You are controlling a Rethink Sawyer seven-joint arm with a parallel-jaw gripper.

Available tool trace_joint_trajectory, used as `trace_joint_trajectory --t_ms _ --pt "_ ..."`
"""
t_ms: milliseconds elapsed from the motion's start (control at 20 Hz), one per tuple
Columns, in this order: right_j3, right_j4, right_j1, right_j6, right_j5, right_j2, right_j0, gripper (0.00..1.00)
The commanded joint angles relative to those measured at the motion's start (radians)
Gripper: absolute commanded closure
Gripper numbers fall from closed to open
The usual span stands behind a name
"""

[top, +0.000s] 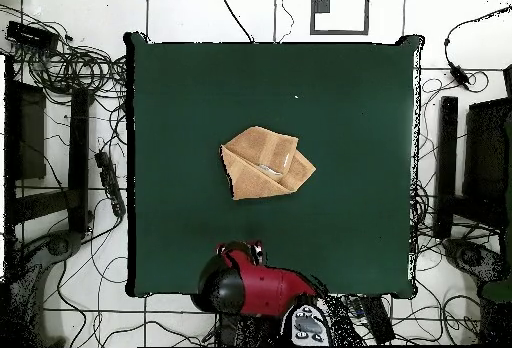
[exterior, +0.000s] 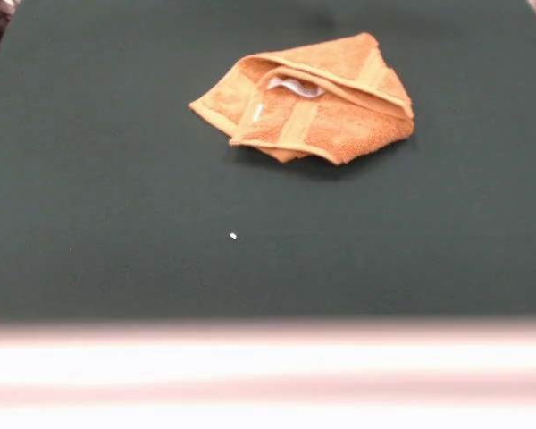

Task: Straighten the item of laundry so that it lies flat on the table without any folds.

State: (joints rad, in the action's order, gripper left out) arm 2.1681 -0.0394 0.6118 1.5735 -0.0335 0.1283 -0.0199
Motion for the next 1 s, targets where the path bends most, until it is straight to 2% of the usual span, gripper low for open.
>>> trace_joint_trajectory --t_ms 50,850,1000 --pt "-0.08 0.001 -0.125 0.193 -0.13 -0.021 0.014 0.0" --pt "-0.184 0.001 -0.346 0.171 -0.297 -0.007 -0.014 0.0" --pt "-0.198 -0.006 -0.356 0.172 -0.302 -0.001 -0.01 0.0"
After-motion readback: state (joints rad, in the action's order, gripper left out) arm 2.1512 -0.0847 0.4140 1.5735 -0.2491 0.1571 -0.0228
